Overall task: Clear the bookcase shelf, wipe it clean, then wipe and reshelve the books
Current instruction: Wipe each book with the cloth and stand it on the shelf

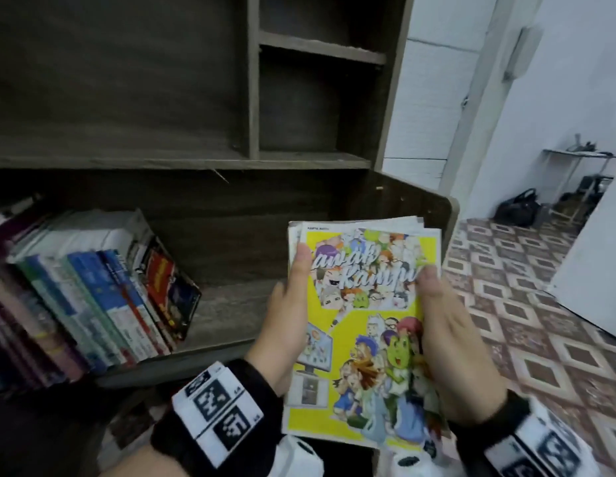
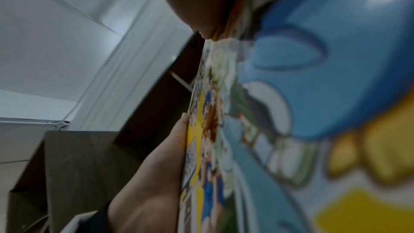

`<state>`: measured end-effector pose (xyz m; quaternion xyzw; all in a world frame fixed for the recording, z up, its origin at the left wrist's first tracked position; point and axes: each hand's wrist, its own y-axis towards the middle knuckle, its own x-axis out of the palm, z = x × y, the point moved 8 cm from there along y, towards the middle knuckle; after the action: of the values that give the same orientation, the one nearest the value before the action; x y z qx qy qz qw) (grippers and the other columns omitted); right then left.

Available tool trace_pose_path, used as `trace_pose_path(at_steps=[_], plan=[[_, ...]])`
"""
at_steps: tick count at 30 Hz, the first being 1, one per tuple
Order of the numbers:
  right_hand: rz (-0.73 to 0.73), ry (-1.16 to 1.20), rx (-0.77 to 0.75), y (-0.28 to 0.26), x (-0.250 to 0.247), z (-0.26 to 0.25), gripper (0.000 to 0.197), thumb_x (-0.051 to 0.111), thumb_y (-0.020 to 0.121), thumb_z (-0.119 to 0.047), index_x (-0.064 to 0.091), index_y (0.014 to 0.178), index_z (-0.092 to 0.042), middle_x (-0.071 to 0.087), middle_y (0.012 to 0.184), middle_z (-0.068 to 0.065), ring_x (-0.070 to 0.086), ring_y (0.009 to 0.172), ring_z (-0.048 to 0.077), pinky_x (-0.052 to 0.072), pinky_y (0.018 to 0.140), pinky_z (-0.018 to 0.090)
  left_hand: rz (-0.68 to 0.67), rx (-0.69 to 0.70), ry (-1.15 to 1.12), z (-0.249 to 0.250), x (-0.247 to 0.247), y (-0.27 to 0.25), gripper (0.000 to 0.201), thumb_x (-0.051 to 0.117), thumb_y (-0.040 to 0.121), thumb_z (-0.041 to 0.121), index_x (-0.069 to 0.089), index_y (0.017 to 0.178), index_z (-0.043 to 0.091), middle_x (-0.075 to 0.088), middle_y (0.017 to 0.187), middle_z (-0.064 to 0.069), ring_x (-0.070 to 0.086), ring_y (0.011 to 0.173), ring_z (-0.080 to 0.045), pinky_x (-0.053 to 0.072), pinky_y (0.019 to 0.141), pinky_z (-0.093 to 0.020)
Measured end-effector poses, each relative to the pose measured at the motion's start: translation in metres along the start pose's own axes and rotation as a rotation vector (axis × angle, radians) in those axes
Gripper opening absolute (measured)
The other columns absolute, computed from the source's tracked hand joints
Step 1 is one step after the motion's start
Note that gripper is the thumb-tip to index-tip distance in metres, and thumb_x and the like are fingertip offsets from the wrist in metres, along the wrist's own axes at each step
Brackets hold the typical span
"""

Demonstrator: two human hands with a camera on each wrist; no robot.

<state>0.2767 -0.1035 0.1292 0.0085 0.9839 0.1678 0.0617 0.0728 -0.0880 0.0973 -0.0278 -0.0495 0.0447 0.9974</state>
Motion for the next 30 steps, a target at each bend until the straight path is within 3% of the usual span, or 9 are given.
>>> trace_pose_path(at_steps=[4, 7, 10, 13, 18, 23, 25, 28, 30], plan=[[-0.228, -0.046, 0.165, 0.053, 0.117, 0.043, 0.069, 0.032, 0.083, -0.080, 0.046, 0.137, -0.039, 0.056, 0.136, -0.008, 0.053, 0.126, 0.015, 0.038, 0.109, 0.046, 0.062, -0.104, -0.015, -0.019, -0.062, 0.033, 0.098, 0.032, 0.061, 0.099, 0.032, 0.145, 0.048, 0.031, 0.153, 0.015, 0.033, 0.141, -0.017, 0.025, 0.114, -0.047], [-0.317, -0.139, 0.351, 0.093, 0.159, 0.097, 0.088, 0.028, 0.078, -0.087, 0.046, 0.140, -0.028, 0.051, 0.140, -0.007, 0.048, 0.130, 0.017, 0.031, 0.114, 0.038, 0.185, -0.217, 0.006, -0.042, -0.097, 0.059, 0.085, 0.024, 0.079, 0.085, 0.023, 0.151, 0.039, 0.019, 0.160, 0.004, 0.021, 0.146, -0.022, 0.017, 0.116, -0.046], [-0.396, -0.277, 0.442, 0.118, 0.188, 0.135, 0.068, 0.023, 0.097, -0.061, 0.044, 0.143, -0.015, 0.050, 0.134, -0.004, 0.048, 0.124, 0.017, 0.029, 0.101, 0.020, 0.259, -0.293, 0.033, -0.070, -0.117, 0.087, 0.080, 0.021, 0.087, 0.076, 0.016, 0.154, 0.031, 0.012, 0.162, 0.000, 0.016, 0.147, -0.023, 0.015, 0.117, -0.046], [-0.452, -0.342, 0.506, 0.141, 0.212, 0.180, 0.069, 0.017, 0.098, -0.057, 0.040, 0.145, -0.013, 0.045, 0.146, 0.004, 0.045, 0.132, 0.020, 0.029, 0.113, 0.032, 0.345, -0.360, 0.066, -0.095, -0.136, 0.119, 0.079, 0.025, 0.092, 0.068, 0.019, 0.154, 0.020, 0.016, 0.161, -0.005, 0.021, 0.146, -0.025, 0.019, 0.115, -0.043], [-0.495, -0.413, 0.586, 0.182, 0.230, 0.242, 0.065, 0.014, 0.102, -0.051, 0.032, 0.148, -0.010, 0.042, 0.148, 0.011, 0.041, 0.134, 0.024, 0.028, 0.108, 0.028, 0.351, -0.485, 0.196, -0.134, -0.155, 0.181, 0.086, 0.021, 0.089, 0.072, 0.024, 0.153, 0.014, 0.022, 0.159, -0.011, 0.027, 0.143, -0.029, 0.023, 0.113, -0.042], [-0.505, -0.513, 0.661, 0.210, 0.236, 0.278, 0.069, 0.012, 0.100, -0.056, 0.055, 0.123, -0.007, 0.062, 0.118, 0.010, 0.055, 0.102, 0.021, 0.033, 0.105, 0.026, 0.232, -0.549, 0.326, -0.160, -0.162, 0.232, 0.077, 0.013, 0.093, 0.068, 0.017, 0.154, 0.022, 0.020, 0.160, -0.011, 0.026, 0.144, -0.030, 0.024, 0.112, -0.041], [-0.482, -0.489, 0.714, 0.215, 0.234, 0.292, 0.066, 0.020, 0.100, -0.057, 0.054, 0.127, -0.008, 0.059, 0.117, 0.008, 0.055, 0.106, 0.023, 0.036, 0.103, 0.029, 0.177, -0.565, 0.348, -0.171, -0.162, 0.246, 0.073, 0.013, 0.095, 0.065, 0.015, 0.155, 0.024, 0.017, 0.161, -0.008, 0.026, 0.144, -0.028, 0.025, 0.112, -0.040], [-0.476, -0.370, 0.789, 0.213, 0.231, 0.299, 0.046, 0.037, 0.100, -0.049, 0.060, 0.107, -0.010, 0.061, 0.094, 0.005, 0.057, 0.084, 0.018, 0.044, 0.084, 0.029, 0.163, -0.610, 0.461, -0.183, -0.166, 0.252, 0.082, 0.010, 0.093, 0.068, 0.024, 0.153, 0.015, 0.028, 0.157, -0.012, 0.050, 0.122, -0.026, 0.041, 0.081, -0.031], [-0.417, -0.478, 0.658, 0.228, 0.217, 0.290, 0.036, 0.043, 0.100, -0.036, 0.064, 0.094, -0.007, 0.063, 0.090, 0.010, 0.058, 0.077, 0.021, 0.044, 0.074, 0.028, 0.147, -0.613, 0.509, -0.186, -0.168, 0.256, 0.085, 0.010, 0.091, 0.071, 0.026, 0.153, 0.015, 0.029, 0.156, -0.011, 0.045, 0.130, -0.028, 0.042, 0.083, -0.028]])
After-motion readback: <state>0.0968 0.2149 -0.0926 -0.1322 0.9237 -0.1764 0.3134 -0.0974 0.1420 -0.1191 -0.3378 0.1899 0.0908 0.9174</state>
